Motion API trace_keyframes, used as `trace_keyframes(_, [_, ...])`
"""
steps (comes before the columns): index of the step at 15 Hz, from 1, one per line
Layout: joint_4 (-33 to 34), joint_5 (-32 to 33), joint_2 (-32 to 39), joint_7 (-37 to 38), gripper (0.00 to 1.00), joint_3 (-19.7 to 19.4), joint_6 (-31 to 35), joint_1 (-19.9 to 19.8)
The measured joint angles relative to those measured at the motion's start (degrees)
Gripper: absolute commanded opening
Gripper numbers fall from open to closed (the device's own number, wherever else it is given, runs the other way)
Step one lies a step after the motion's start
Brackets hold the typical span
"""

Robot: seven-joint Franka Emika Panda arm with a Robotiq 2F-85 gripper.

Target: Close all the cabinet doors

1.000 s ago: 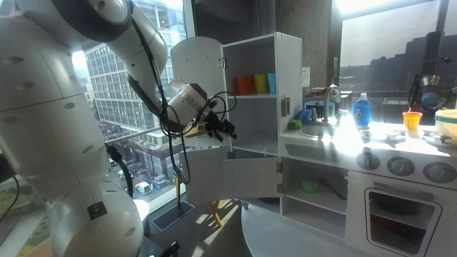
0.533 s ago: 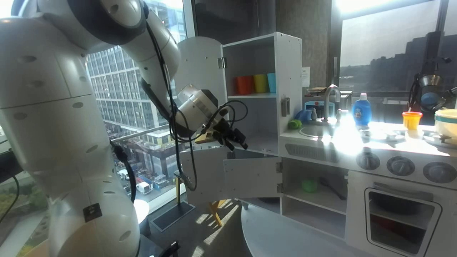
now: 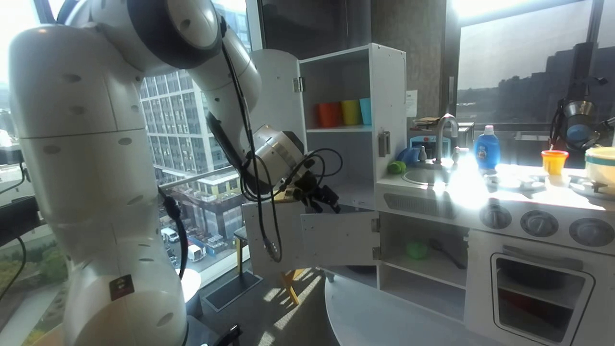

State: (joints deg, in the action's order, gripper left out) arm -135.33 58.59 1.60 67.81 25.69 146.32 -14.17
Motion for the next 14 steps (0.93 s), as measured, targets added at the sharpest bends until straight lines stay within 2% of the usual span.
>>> trace_keyframes(2, [0.54, 2.0, 0.42, 0.8, 1.0, 0.21, -1.38, 0.23])
trace_keyframes(6, [0.78, 6.98, 0.37, 3.04, 1.0, -8.06, -8.44, 9.26])
trace_keyframes(8, [0.77, 8.61, 0.21, 3.84, 1.0, -10.69, -12.77, 12.44])
trace_keyframes(14, [0.23, 8.77, -0.32, 4.48, 1.0, -14.34, -22.32, 16.91])
